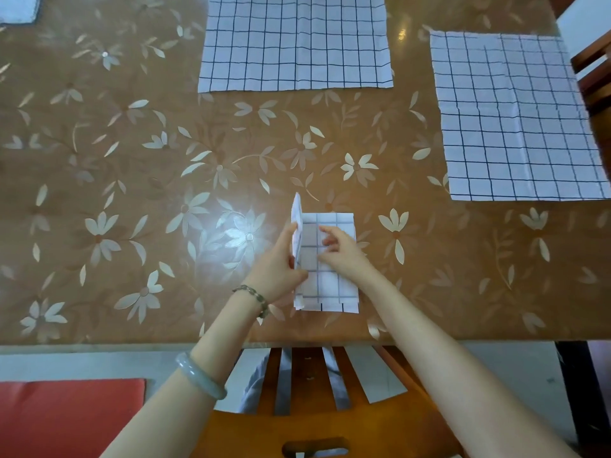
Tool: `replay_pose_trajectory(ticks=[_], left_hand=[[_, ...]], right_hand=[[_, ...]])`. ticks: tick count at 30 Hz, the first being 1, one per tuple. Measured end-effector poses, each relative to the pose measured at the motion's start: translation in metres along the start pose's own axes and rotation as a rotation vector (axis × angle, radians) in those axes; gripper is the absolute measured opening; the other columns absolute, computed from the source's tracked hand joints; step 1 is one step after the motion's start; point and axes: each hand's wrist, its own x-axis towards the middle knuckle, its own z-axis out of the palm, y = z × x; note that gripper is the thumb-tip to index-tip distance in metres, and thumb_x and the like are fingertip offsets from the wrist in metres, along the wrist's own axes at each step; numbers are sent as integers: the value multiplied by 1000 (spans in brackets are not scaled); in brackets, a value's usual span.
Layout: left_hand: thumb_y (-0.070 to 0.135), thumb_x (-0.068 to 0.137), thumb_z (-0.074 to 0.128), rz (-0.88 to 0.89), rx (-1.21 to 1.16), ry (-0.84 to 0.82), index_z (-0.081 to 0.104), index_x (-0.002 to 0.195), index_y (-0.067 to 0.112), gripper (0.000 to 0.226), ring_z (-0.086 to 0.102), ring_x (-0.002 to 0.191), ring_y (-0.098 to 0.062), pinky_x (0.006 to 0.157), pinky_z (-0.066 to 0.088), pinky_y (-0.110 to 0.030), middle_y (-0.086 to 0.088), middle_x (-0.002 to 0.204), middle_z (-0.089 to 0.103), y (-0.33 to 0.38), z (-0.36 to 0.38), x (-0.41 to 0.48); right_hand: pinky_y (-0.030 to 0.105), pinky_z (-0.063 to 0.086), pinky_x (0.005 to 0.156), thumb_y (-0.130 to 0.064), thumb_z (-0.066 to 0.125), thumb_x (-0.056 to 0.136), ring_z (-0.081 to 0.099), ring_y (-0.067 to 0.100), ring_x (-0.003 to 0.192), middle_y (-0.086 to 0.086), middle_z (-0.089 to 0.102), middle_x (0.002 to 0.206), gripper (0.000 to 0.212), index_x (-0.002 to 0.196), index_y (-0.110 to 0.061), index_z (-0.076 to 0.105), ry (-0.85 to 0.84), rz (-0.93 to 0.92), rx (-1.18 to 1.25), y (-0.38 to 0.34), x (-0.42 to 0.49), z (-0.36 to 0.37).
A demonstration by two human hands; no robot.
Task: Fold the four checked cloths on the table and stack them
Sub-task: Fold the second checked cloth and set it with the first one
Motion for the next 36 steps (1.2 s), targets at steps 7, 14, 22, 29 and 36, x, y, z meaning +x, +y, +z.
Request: replay_pose_trajectory(ticks=[7, 14, 22, 29, 36], left_hand=[[10, 85, 52, 42, 208, 2, 10, 150, 17, 78, 56, 82, -25, 67, 45, -32, -4, 92, 53, 29, 47, 14], [44, 92, 50, 57, 202, 27, 15, 150, 16, 73, 54, 109, -24, 87, 45, -35, -6, 125, 48, 25, 65, 22], [69, 73, 52, 364, 497, 58, 27, 149, 13, 98, 19, 144, -22, 115, 22, -40, -2, 156, 24, -38, 10, 54], [79, 59, 62, 409, 856, -69, 0, 153, 17, 128, -9, 147, -15, 118, -7, -34, 5, 160, -6, -47, 8, 78], [86, 55, 54, 415, 915, -61, -7, 151, 17, 133, -12, 146, -17, 118, -8, -39, 2, 160, -7, -53, 16, 82]], right_hand=[[24, 50, 75, -30, 59, 93, 63, 12, 73, 4, 65, 78, 24, 88, -8, 68, 124, 74, 568, -11, -16, -25], [27, 21, 52, -8, 64, 77, 24, 18, 52, 0, 23, 51, 41, 52, -15, 32, 361, 143, 198, 4, -1, -27], [37, 53, 64, -18, 77, 74, 65, 28, 67, 4, 64, 66, 21, 61, -16, 61, 430, 210, 74, 20, 8, -34], [44, 58, 70, -18, 76, 74, 67, 33, 72, 5, 66, 69, 18, 68, -12, 61, 456, 197, 77, 20, 8, -34], [37, 56, 68, -20, 71, 77, 67, 27, 72, 4, 68, 73, 11, 71, -14, 63, 471, 187, 63, 24, 9, -34]])
